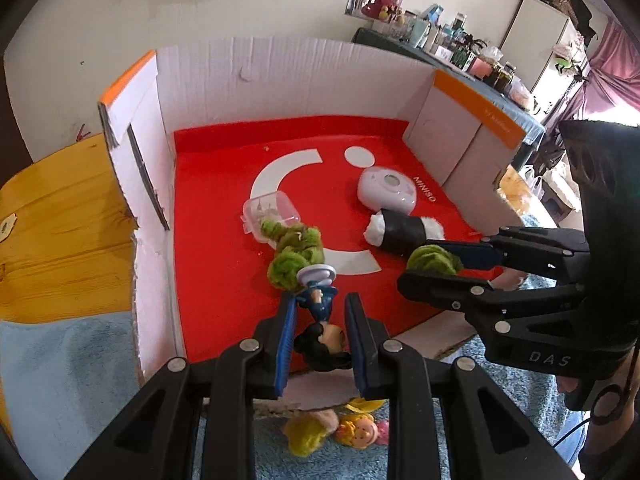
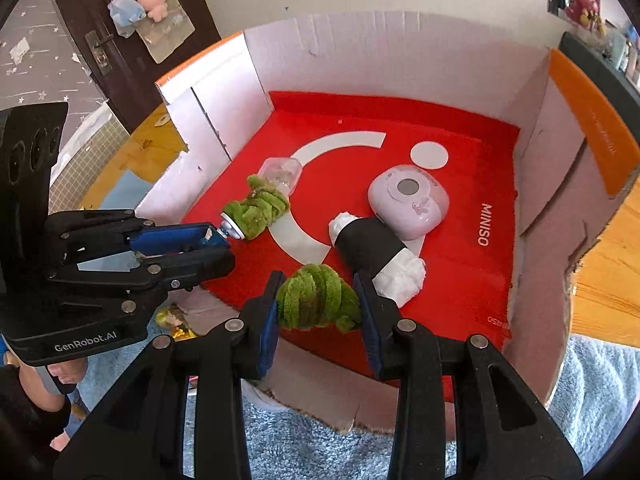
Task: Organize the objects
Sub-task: 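Lower the green yarn toy and figurine over the red floor with both grippers, then open the right gripper to release the green yarn toy while the left releases the figurine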
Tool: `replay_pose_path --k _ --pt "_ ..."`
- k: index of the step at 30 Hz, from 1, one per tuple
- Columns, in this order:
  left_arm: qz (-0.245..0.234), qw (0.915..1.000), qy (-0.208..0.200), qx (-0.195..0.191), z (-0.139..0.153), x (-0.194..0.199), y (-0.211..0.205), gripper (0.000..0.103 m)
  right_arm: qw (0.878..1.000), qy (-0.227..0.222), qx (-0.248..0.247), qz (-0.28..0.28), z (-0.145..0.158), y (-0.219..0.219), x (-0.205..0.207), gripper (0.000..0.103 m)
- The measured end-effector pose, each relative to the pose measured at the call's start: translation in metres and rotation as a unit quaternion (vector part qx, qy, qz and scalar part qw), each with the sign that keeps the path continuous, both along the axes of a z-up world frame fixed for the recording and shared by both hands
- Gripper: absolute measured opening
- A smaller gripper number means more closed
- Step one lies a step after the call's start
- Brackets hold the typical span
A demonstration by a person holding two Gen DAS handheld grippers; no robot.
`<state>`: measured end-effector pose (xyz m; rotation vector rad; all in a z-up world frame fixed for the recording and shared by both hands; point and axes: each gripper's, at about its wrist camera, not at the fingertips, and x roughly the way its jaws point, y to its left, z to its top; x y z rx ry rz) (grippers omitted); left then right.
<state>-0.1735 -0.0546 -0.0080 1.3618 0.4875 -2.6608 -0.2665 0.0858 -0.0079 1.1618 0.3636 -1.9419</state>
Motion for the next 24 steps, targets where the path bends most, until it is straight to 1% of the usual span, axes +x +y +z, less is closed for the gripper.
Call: replay_pose_path --k 5,8,12,20,24 --pt "0.005 1.0000 -0.005 -0.002 -0.005 -0.005 -0.005 0.026 1.000 0.004 0.005 -0.003 -0.002 -0.001 -0.004 0.034" --pt "0.007 1.0000 -0.003 -0.006 -0.004 -0.007 -0.007 0.026 0.999 0.028 0.017 -0.010 -0.001 -0.002 -0.005 0.034" --pt "0.010 0.9999 0.002 -0.005 -0.003 -0.011 -0.010 0.026 0.998 0.045 0.025 -0.019 -0.002 -0.002 -0.009 0.034" --pt "0.013 0.9998 0.005 -0.012 -0.004 -0.020 -0.010 0.026 0.993 0.097 0.057 -0.040 -0.004 0.000 -0.015 0.034" --pt "0.015 0.9998 0.001 -0.010 -0.009 -0.025 -0.013 0.026 0.993 0.095 0.062 -0.039 -0.009 0.000 -0.017 0.034"
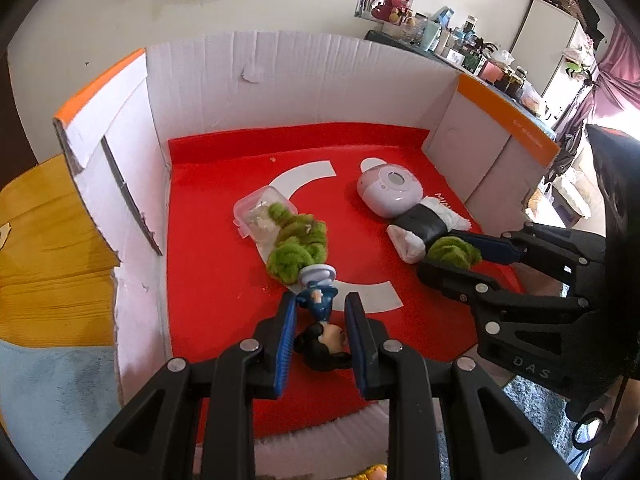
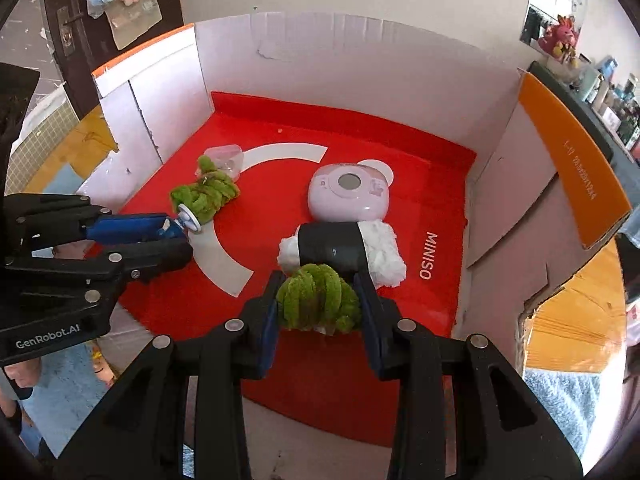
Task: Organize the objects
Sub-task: 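Open the right gripper to release the green yarn toy while the left releases the figurine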
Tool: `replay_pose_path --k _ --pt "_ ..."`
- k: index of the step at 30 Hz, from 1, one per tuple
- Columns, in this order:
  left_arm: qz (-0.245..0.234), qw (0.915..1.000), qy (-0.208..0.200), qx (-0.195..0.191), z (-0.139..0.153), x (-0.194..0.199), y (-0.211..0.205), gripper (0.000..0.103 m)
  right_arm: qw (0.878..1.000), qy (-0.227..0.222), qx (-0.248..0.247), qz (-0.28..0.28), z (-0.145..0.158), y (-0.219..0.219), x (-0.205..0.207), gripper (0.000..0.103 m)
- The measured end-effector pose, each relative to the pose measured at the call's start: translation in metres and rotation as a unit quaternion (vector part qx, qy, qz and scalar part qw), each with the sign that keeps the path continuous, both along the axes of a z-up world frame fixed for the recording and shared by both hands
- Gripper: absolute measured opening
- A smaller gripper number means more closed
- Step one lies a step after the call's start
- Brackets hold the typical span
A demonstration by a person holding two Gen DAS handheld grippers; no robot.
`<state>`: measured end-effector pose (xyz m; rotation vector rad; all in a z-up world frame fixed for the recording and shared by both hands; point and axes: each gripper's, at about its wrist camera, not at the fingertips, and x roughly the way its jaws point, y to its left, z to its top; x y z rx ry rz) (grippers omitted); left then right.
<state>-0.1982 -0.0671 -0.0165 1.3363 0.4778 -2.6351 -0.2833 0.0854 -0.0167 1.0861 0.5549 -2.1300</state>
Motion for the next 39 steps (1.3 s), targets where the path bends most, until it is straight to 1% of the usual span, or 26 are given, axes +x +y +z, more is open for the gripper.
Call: replay_pose_path --k 16,19,31,33,37,39 --pt "0.008 1.0000 0.001 0.004 -0.0027 -0.0038 -0.0030 0.026 1.000 -0.011 -0.007 0.002 -0.0020 -0.0034 -0.0020 0.034" --pt "0.009 0.9999 0.001 0.006 -0.0029 -0.0039 -0.0033 0.026 1.000 -0.013 -0.008 0.003 -0.0017 -0.0040 -0.0019 0.036" --pt "0.009 0.9999 0.002 0.006 -0.0030 -0.0044 -0.0031 0.026 1.000 -0.020 -0.016 0.006 -0.0028 -0.0044 -0.0012 0.037" --pt "0.009 0.9999 0.001 0.006 -0.0030 -0.0044 -0.0031 0.026 1.000 -0.021 -0.017 0.009 -0.0031 -0.0046 -0.0011 0.039" --pt "0.010 0.9999 0.002 0.005 -0.0034 -0.0048 -0.0033 0.026 0.999 -0.023 -0.020 0.015 -0.0031 -0.0051 0.0015 0.047" --pt "0.011 0.9999 0.002 0.005 -0.0035 -0.0048 -0.0036 0.026 0.999 -0.020 -0.018 0.016 -0.0037 -0.0062 0.0025 0.048"
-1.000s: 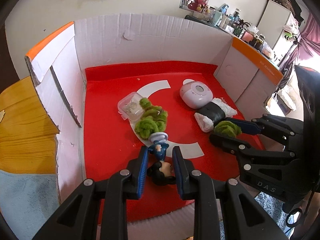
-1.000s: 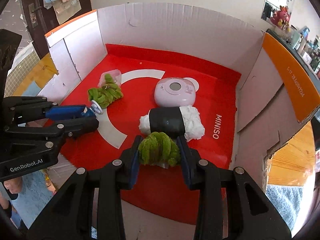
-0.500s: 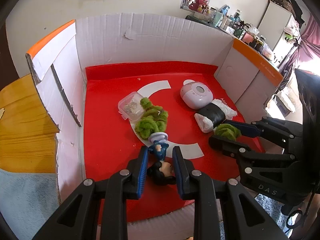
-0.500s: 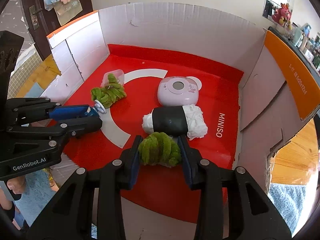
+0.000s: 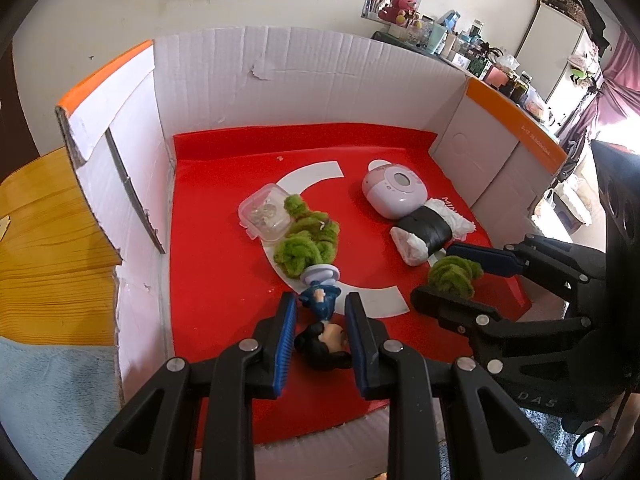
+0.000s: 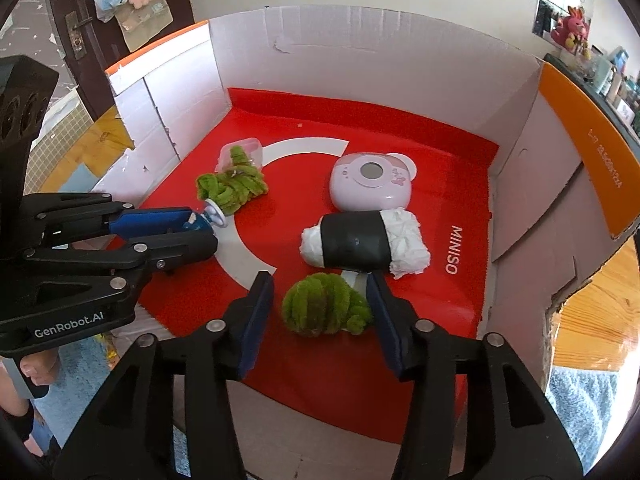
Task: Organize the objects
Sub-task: 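Open the right gripper to release the green yarn toy while the left releases the figurine, then withdraw both open grippers out of the box over the towel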
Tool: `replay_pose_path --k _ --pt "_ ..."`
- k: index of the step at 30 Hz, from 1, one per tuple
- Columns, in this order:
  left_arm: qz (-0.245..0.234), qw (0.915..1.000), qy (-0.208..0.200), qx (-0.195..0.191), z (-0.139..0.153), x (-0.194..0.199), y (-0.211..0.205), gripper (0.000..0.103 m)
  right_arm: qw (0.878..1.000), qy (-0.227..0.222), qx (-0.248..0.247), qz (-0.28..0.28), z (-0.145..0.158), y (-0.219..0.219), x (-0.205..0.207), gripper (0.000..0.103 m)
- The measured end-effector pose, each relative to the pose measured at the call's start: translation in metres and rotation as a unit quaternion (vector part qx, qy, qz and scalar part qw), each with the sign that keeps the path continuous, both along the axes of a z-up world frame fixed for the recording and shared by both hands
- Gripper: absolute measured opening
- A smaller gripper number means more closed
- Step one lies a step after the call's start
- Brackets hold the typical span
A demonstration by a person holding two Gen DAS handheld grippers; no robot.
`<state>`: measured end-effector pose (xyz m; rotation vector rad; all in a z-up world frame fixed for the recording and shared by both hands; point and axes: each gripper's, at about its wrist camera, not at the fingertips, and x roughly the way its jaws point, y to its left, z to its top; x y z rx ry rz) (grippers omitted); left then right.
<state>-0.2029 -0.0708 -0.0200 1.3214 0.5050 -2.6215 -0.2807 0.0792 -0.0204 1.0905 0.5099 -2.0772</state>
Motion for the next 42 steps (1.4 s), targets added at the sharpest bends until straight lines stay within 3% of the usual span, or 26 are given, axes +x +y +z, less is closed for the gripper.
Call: replay_pose_path --k 7,9,11,17,19,22,25,36,42 --pt "0.006 1.0000 0.002 0.001 0.001 0.002 -0.002 0.026 1.000 -0.001 -0.004 0.001 0.000 0.001 0.002 0.049" --pt "0.006 1.0000 0.003 0.002 0.002 0.003 -0.002 0.031 1.000 -0.001 -0.005 0.001 0.001 0.002 0.004 0.049" --pt "0.006 1.0000 0.006 -0.001 0.003 0.004 -0.001 0.035 1.000 -0.001 -0.006 0.002 0.001 0.002 0.004 0.055" --pt "0.008 0.9999 0.012 -0.006 0.008 0.008 -0.001 0.035 1.000 -0.002 -0.013 0.004 0.002 0.004 0.008 0.056" --pt "0.010 0.9998 0.013 -0.007 0.009 0.009 -0.001 0.040 1.000 -0.001 -0.016 0.004 0.003 0.004 0.009 0.058" --pt "0.012 0.9997 0.016 -0.011 0.011 0.012 0.000 0.042 1.000 0.003 -0.018 0.007 0.006 0.005 0.013 0.068" --pt "0.012 0.9996 0.018 -0.016 0.014 0.015 0.001 0.042 1.000 0.005 -0.019 0.008 0.007 0.005 0.015 0.068" --pt "0.021 0.9985 0.036 -0.035 0.026 0.028 0.005 0.060 1.000 0.015 -0.026 0.011 0.014 0.007 0.025 0.075" --pt "0.025 0.9983 0.039 -0.035 0.028 0.033 0.004 0.060 0.999 0.023 -0.031 0.013 0.019 0.009 0.032 0.079"
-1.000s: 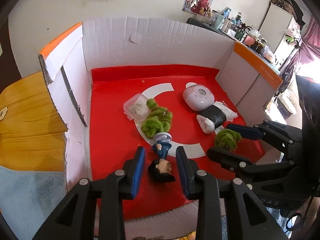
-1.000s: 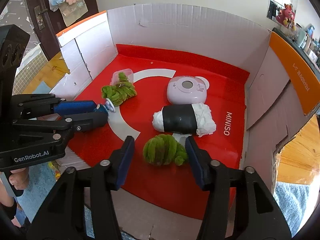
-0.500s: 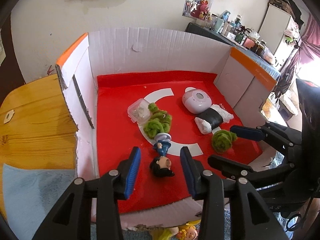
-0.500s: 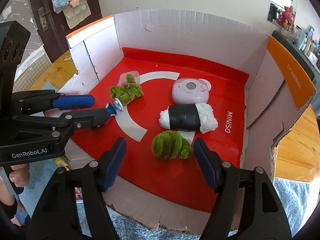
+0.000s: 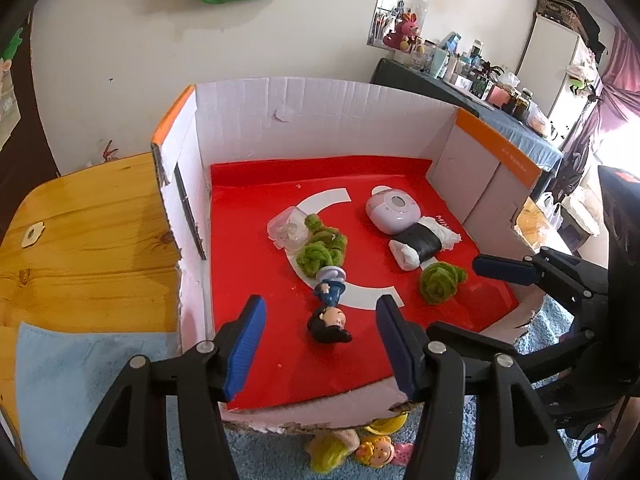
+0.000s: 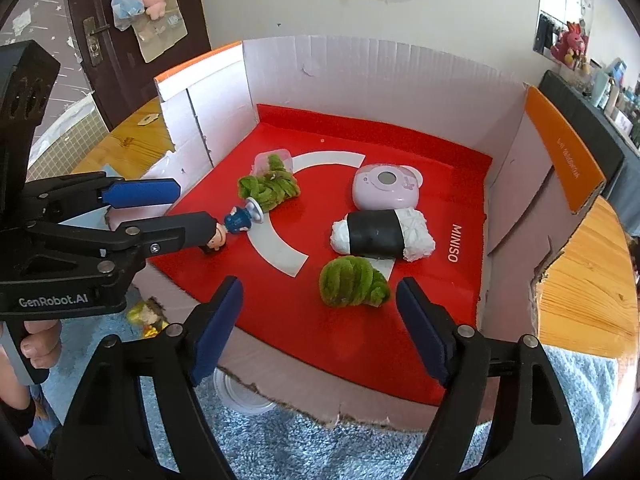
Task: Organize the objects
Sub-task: 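Withdraw both open grippers out of the box over the towel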
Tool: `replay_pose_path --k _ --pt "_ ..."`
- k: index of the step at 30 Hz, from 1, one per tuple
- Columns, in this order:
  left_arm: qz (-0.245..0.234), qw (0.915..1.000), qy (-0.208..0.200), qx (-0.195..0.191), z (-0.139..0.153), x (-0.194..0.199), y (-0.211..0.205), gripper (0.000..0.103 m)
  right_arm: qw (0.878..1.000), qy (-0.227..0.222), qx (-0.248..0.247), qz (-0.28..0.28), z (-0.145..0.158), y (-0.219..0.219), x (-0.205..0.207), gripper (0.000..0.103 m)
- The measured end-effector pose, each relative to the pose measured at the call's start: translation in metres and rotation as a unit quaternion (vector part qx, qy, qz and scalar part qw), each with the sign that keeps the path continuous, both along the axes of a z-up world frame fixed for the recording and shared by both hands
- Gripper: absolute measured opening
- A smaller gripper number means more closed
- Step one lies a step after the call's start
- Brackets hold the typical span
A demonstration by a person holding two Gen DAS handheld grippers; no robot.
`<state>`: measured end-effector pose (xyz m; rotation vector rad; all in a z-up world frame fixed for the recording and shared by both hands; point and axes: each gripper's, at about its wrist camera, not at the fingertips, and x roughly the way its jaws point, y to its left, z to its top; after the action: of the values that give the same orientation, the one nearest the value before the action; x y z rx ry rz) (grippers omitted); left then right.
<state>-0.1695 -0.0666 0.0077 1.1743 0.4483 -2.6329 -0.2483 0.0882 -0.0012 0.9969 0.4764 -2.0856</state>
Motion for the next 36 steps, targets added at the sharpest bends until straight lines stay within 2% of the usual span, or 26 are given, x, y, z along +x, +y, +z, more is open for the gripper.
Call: replay_pose_path --k 2,9,11,22,26,36 --pt "0.001 1.0000 0.001 -0.001 0.001 0.002 0.000 0.062 1.000 0.002 -0.003 0.000 0.001 0.000 0.003 0.084" --pt "0.008 0.9998 0.009 -0.012 0.007 0.010 0.002 0.072 1.000 0.008 -0.012 -0.004 0.004 0.007 0.011 0.088" --pt "0.011 0.9997 0.013 -0.018 0.009 0.013 0.004 0.076 1.000 0.013 -0.019 -0.006 0.007 0.010 0.015 0.094" --pt "0.016 0.9993 0.020 -0.025 0.014 0.026 0.009 0.081 0.999 0.032 -0.041 -0.014 0.017 0.027 0.033 0.097" --pt "0.017 0.9992 0.023 -0.029 0.016 0.031 0.013 0.086 0.998 0.037 -0.047 -0.015 0.021 0.032 0.040 0.097" --pt "0.014 0.9990 0.029 -0.032 0.018 0.047 0.024 0.089 0.998 0.042 -0.051 -0.016 0.022 0.040 0.052 0.098"
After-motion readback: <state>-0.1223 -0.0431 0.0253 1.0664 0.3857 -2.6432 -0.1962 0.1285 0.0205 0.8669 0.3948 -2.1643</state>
